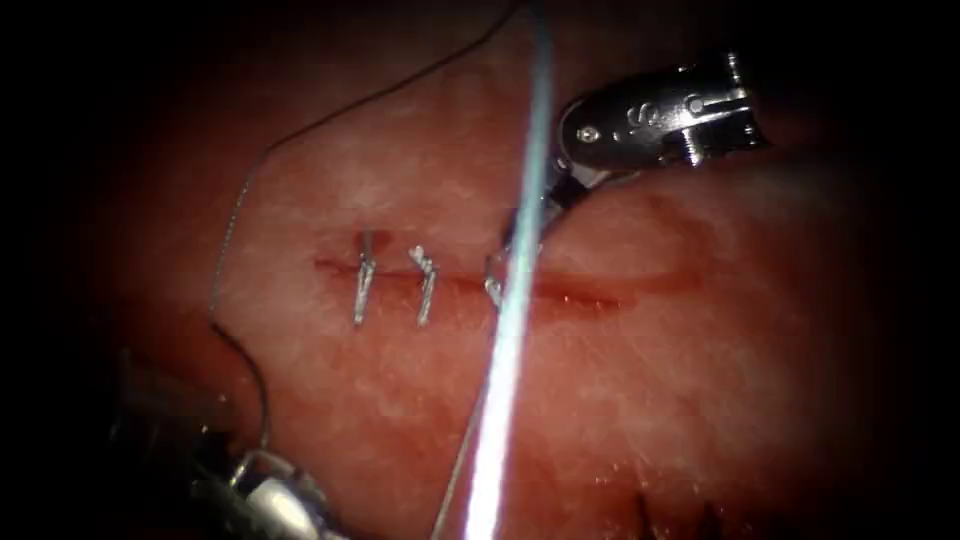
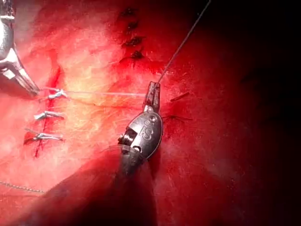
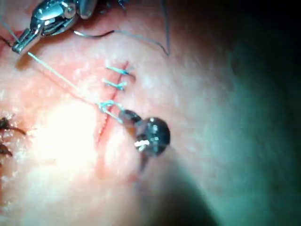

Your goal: Wound Closure

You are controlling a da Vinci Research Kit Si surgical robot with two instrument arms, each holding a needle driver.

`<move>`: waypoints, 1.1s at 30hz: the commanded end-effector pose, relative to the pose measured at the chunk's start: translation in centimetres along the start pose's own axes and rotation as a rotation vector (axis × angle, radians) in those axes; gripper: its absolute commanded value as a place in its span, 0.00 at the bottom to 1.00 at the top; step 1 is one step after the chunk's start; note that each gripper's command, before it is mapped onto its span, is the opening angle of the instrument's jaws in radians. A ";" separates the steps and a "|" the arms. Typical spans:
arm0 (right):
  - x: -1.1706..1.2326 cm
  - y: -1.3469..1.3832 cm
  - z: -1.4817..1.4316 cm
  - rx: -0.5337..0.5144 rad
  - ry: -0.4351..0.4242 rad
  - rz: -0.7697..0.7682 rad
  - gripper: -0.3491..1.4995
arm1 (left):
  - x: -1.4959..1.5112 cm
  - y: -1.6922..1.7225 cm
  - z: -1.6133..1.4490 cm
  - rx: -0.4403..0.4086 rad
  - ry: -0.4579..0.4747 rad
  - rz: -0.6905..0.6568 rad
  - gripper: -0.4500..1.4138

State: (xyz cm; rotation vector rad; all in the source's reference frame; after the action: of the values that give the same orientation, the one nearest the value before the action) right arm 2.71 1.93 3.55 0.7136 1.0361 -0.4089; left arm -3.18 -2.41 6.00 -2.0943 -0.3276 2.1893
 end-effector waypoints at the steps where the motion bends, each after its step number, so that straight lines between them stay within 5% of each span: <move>1: -0.02 0.07 0.07 -0.041 0.004 0.025 0.00 | -0.03 0.17 0.04 -0.005 0.001 -0.004 0.00; 17: -0.31 0.46 -0.17 -0.397 0.023 0.218 0.00 | 0.08 0.41 0.07 -0.015 -0.002 -0.002 0.00; 24: -0.54 0.47 0.03 -0.399 0.023 0.239 0.00 | 0.06 0.65 0.12 -0.026 -0.002 0.005 0.00; 33: -0.53 0.44 -0.01 -0.423 0.040 0.252 0.00 | 0.06 0.89 0.17 -0.046 -0.003 0.006 0.00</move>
State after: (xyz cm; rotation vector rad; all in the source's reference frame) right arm 2.66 2.30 4.12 0.4591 1.0139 0.0471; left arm -3.25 -3.15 5.73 -2.1187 -0.3716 2.2156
